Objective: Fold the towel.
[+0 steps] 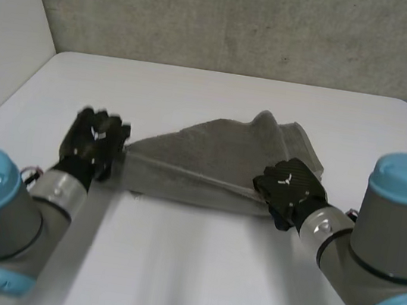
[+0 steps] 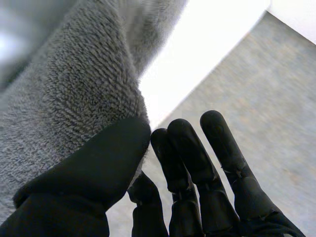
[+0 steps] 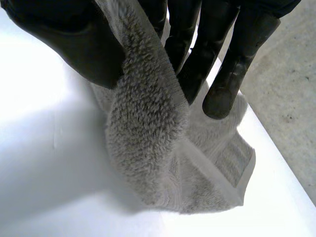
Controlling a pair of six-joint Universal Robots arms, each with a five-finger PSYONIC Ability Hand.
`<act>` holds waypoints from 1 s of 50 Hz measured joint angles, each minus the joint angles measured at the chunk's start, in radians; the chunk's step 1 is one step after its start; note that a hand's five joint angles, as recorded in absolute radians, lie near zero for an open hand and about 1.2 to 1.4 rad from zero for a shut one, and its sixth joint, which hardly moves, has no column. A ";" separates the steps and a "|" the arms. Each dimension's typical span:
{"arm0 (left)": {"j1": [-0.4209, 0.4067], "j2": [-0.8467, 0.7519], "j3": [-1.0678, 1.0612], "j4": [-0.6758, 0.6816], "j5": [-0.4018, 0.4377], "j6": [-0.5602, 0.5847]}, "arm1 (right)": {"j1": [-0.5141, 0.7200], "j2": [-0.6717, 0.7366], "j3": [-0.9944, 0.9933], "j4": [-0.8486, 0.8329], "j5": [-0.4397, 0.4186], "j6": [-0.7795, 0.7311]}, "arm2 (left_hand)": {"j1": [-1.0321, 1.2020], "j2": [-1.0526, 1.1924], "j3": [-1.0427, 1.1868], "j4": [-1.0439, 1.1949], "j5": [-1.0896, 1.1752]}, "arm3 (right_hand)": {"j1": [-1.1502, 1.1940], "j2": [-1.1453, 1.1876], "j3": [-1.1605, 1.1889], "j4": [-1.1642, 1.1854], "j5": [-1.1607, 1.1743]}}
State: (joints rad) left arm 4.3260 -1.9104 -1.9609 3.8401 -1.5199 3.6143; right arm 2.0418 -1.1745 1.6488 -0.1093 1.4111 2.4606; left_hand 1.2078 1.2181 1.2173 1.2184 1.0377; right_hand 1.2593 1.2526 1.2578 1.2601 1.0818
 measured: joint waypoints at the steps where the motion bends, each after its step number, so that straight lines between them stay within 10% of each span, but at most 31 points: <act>1: 0.001 0.001 -0.009 0.000 0.002 0.005 | -0.002 -0.001 0.009 -0.013 0.000 0.001 | 0.000 0.000 0.000 0.000 0.000 | -0.036 -0.040 -0.030 -0.030 -0.031; 11: 0.016 0.027 -0.031 0.019 0.004 0.043 | -0.028 -0.041 0.073 -0.147 -0.008 0.089 | 0.000 0.000 0.000 0.000 0.000 | -0.992 -0.982 -0.986 -0.989 -1.019; 30: 0.023 0.090 -0.076 0.034 0.003 0.041 | -0.200 -0.109 -0.178 0.177 -0.295 0.221 | 0.000 0.000 0.000 0.000 0.000 | -1.021 -1.000 -1.008 -0.995 -1.018; 50: 0.028 0.118 -0.092 0.035 0.004 0.043 | -0.135 0.209 -0.521 0.522 -0.386 -0.278 | 0.000 0.000 0.000 0.000 0.000 | -0.972 -0.995 -0.977 -0.991 -0.959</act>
State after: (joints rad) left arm 4.3537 -1.7924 -2.0525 3.8749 -1.5156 3.6571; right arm 1.9063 -0.9651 1.1280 0.4124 1.0248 2.1822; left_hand 1.2080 1.2181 1.2173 1.2184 1.0377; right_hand 0.2870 0.2578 0.2808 0.2689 0.1231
